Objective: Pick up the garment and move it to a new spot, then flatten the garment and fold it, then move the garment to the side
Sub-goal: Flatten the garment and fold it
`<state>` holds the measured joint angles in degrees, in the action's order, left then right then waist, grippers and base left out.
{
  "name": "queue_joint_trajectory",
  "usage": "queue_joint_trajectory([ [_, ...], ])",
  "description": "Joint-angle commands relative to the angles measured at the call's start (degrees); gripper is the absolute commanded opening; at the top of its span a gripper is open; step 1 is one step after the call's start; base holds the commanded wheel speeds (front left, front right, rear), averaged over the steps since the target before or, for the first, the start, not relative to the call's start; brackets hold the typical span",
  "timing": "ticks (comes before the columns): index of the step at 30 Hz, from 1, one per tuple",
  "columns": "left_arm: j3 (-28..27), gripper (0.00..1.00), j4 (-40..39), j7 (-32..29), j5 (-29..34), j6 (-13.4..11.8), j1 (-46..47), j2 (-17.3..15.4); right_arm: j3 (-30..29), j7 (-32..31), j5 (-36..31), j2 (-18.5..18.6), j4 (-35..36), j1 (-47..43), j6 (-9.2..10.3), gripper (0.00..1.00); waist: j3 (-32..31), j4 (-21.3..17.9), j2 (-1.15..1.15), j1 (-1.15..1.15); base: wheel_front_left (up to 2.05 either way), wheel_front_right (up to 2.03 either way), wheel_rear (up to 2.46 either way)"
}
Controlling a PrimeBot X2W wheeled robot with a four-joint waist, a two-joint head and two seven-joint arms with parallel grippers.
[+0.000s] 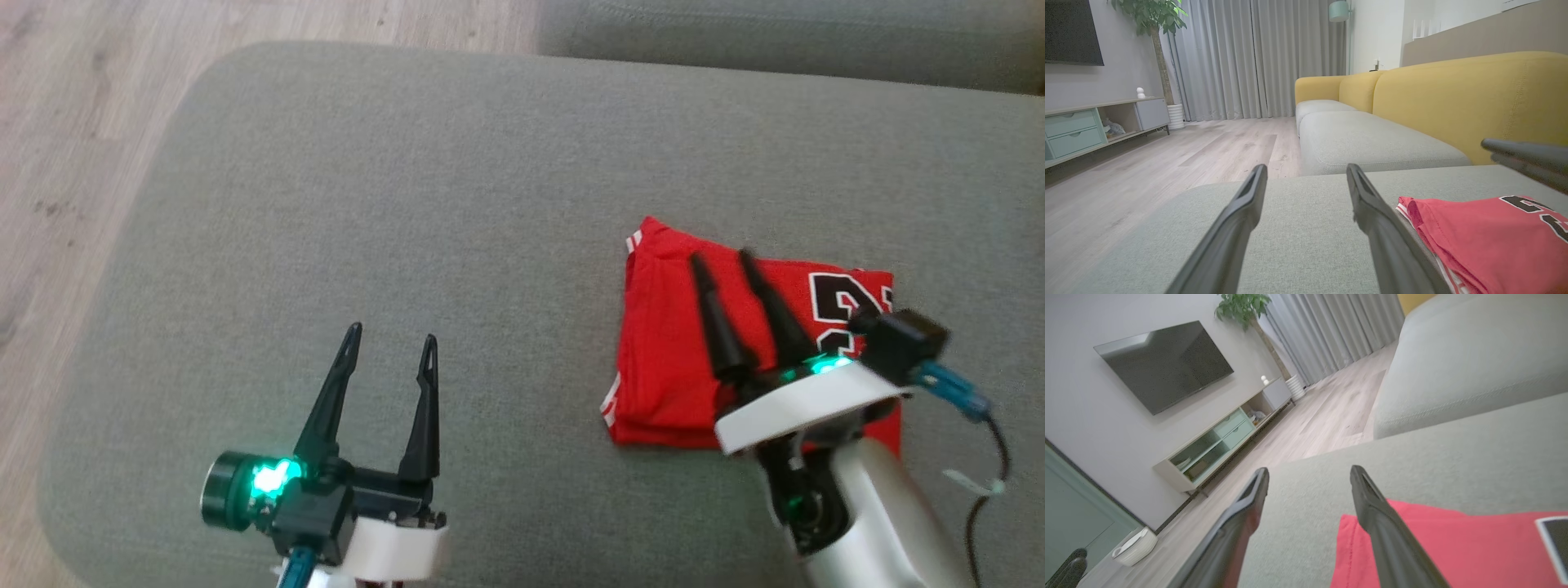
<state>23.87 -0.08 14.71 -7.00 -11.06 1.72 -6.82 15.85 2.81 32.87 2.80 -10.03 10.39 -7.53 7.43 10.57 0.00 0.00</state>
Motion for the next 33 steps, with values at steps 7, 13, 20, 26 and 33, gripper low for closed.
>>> queue_joint_trajectory([
  [7,-3.4,1.0,-1.1,0.3,0.4,0.7,-1.3,1.2,-5.5,7.9,-8.6,0.4,1.6,-1.7,0.04,1.0,-3.5,-3.4,0.0,0.0,0.0,0.0,0.0],
  [13,-5.4,1.0,0.2,0.3,-0.7,1.1,-3.9,1.6,-7.2,11.6,-18.1,4.2,1.6,-9.5,0.04,1.0,-7.4,-6.2,0.0,0.0,0.0,0.0,0.0],
  [20,-7.3,1.0,1.7,0.3,-1.4,1.9,-6.1,2.0,-10.3,12.2,-22.6,3.6,4.1,-16.0,0.04,1.0,-9.0,-8.2,0.0,0.0,0.0,0.0,0.0],
  [26,-9.0,1.0,2.7,0.3,-1.8,2.2,-7.8,2.3,-11.3,12.2,-23.6,3.0,4.3,-18.4,0.04,1.0,-9.7,-8.7,0.0,0.0,0.0,0.0,0.0],
  [33,-10.6,1.0,3.4,0.3,-1.5,3.0,-9.6,2.6,-11.0,12.2,-24.1,2.5,4.1,-19.3,0.04,1.0,-10.3,-8.6,0.0,0.0,0.0,0.0,0.0],
])
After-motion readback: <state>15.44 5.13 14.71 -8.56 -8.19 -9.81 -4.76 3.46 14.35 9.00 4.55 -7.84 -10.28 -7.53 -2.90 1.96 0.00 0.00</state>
